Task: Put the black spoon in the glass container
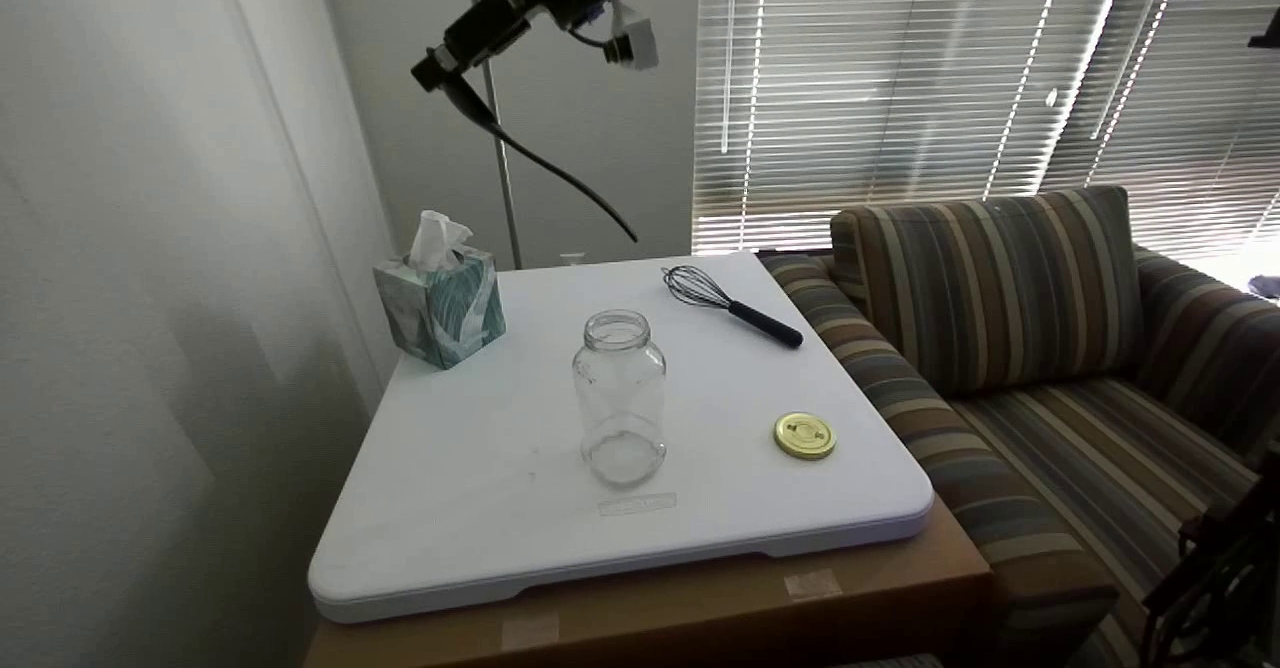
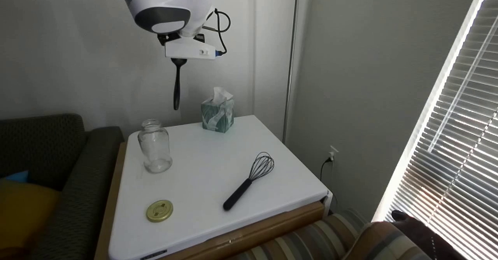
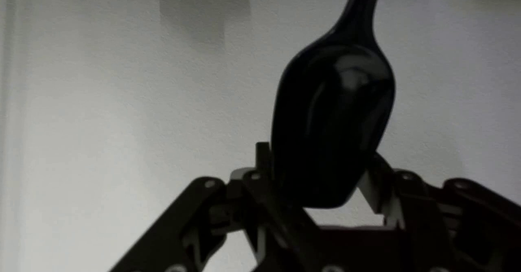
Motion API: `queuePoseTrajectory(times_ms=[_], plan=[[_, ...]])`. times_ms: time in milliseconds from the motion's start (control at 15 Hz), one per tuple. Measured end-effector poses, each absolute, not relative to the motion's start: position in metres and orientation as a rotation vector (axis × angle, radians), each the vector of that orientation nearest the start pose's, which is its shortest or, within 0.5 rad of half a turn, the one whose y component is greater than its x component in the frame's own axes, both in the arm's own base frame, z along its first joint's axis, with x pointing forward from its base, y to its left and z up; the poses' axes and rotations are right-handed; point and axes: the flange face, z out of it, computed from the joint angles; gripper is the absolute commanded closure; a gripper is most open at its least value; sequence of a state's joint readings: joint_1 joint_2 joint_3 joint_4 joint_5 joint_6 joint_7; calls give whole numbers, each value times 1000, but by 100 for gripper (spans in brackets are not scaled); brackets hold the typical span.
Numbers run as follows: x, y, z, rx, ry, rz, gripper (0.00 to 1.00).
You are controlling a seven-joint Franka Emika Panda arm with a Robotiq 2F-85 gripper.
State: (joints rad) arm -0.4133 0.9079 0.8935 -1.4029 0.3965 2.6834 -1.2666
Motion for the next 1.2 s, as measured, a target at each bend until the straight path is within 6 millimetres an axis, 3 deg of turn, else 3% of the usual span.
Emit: queuePoseTrajectory(times_ms=[533, 1200], plan=[[708, 151, 375, -1922, -1015, -1219, 72], [627, 166, 361, -1792, -1103, -1322, 72]])
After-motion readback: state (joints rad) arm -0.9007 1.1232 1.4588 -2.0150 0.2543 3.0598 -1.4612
